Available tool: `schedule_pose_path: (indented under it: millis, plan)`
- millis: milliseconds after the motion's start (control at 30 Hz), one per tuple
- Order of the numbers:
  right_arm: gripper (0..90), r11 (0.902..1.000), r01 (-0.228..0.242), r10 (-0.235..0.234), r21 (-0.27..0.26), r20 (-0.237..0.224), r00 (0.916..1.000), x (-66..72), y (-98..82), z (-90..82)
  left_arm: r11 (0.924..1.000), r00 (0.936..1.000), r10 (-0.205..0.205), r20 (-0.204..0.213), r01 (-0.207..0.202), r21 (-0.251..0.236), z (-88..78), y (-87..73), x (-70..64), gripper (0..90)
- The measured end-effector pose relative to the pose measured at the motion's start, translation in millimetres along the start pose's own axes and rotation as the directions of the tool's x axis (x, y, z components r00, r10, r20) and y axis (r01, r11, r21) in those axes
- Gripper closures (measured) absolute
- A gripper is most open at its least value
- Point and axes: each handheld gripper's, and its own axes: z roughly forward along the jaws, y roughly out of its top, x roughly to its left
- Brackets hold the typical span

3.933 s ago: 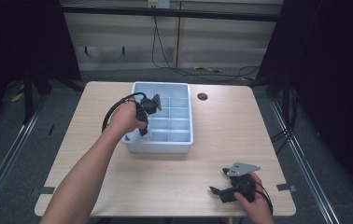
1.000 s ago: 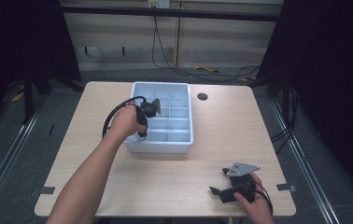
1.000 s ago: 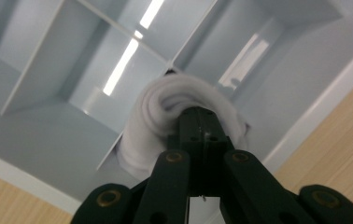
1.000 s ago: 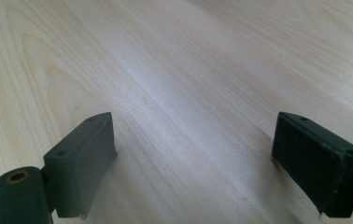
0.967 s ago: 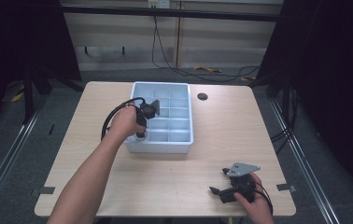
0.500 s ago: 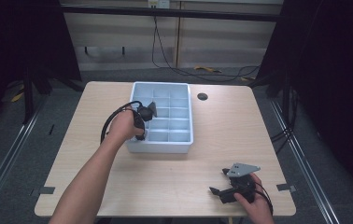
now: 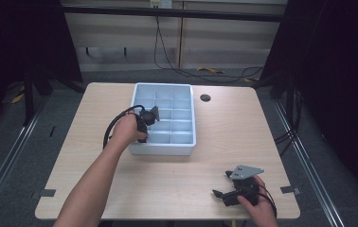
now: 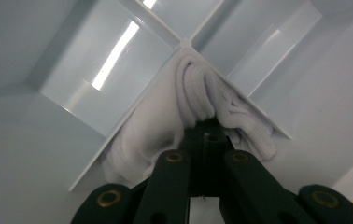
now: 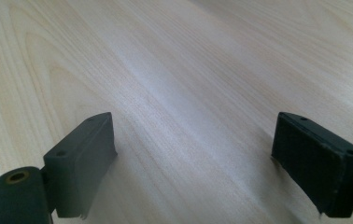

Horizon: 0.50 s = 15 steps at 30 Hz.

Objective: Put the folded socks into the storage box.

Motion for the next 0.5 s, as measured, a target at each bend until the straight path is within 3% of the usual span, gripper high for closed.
schedule_pose_path:
  millis: [300,467,500]
  plan:
    - [12.7,1.0,-0.001,0.001,0.0,0.0,1.0,0.0,0.1,0.0,0.9997,0.9998,0.021,0.006,-0.021,-0.015,-16.3,-3.6,1.8,89.7]
    - [12.7,1.0,0.0,0.0,-0.001,0.001,1.0,0.2,0.0,-0.1,0.9992,0.9997,0.022,-0.008,-0.022,-0.032,-29.9,-3.6,-0.5,80.3]
    - [12.7,1.0,-0.001,0.001,-0.001,0.002,1.0,0.2,0.0,-0.1,0.9985,0.9997,0.022,-0.014,-0.022,-0.051,-37.8,-4.3,-1.6,74.3]
